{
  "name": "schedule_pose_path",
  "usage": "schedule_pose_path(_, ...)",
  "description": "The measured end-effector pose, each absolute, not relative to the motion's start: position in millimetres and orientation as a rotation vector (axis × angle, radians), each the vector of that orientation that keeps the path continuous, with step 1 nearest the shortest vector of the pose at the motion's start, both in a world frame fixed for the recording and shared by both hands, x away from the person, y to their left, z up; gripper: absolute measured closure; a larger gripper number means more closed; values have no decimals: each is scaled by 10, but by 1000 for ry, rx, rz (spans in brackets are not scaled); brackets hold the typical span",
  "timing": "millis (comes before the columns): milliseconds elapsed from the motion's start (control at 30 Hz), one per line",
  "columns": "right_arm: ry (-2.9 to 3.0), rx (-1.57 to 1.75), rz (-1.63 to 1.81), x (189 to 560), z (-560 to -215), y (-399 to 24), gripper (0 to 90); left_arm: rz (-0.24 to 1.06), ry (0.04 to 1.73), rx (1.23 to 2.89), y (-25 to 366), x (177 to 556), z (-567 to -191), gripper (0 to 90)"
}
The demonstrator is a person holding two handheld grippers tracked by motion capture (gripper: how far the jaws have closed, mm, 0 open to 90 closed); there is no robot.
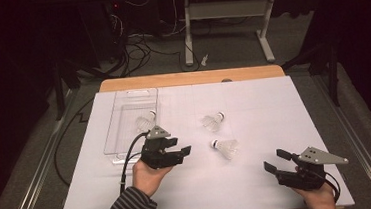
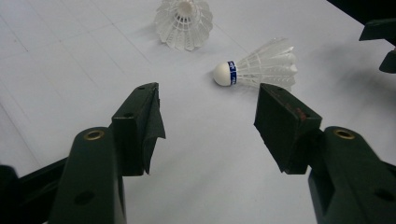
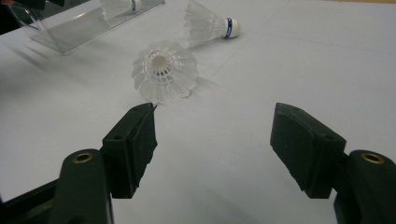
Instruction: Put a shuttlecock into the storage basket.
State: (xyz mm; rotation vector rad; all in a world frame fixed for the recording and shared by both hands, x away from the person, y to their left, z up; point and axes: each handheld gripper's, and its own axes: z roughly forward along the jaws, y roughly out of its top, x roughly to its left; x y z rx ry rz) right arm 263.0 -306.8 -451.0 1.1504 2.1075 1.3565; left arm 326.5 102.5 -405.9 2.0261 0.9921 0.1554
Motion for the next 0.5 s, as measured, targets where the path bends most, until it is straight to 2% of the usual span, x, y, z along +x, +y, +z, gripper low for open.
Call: schedule_pose_path(500,2106,1153,1359,2628,-4510,-3074,317,148,962,2052,868,3320,-4039,425)
